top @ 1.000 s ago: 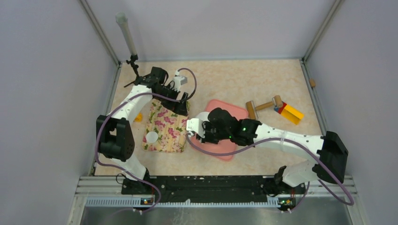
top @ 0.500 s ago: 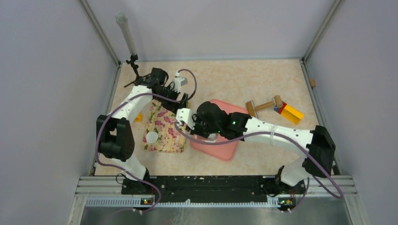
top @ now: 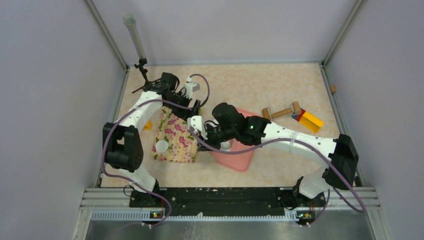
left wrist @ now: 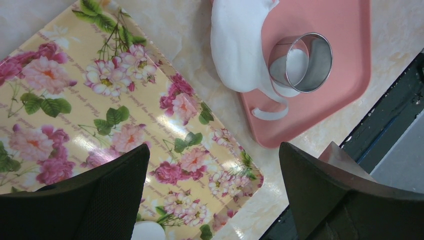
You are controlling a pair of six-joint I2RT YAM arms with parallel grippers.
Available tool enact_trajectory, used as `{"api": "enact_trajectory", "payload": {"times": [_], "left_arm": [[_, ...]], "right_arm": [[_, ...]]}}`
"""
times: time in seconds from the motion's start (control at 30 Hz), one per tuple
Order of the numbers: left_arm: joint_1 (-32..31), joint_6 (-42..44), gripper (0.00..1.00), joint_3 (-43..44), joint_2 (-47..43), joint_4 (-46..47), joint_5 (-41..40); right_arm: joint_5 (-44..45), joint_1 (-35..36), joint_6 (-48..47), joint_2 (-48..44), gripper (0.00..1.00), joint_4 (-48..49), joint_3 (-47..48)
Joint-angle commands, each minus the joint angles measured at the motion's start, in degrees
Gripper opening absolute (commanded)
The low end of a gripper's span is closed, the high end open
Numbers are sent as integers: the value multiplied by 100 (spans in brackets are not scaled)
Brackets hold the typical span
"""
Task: Roll out the dumpling wrappers from the dough
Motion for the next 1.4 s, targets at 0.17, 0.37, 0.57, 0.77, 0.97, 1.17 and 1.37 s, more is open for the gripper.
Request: {"api": "enact_trajectory", "payload": {"times": [0.17,0.37,0.57,0.77,0.97,1.17,1.37], "left_arm": [[101,166,99,-12,-233,-69,175],[136,188,99,-4,-229,-100,176],[159,201,99,12,-229,-122,177],[193,201,99,10,-238,-128,208],[211,210,99,-9,-267,-136,225],[229,207,99,-3,-260,-128,259],[243,218,99,-23,-253,-137,295]], "right_arm": [[-2344,-1148,-455,-278,0,1577,-864],[-2994,-1410,-215,-200,0,2333,-1156],[-2683,-1410,-517,-79,0,2631,-1381],[-2539,-1575,-873,60,0,2719,-1500],[-2558,-1699,-989,210,0,2722,-1478],[-2244,-1696,-1276,257,0,2929,-1619],[-2048,-1713,-1283,285,0,3129,-1593]]}}
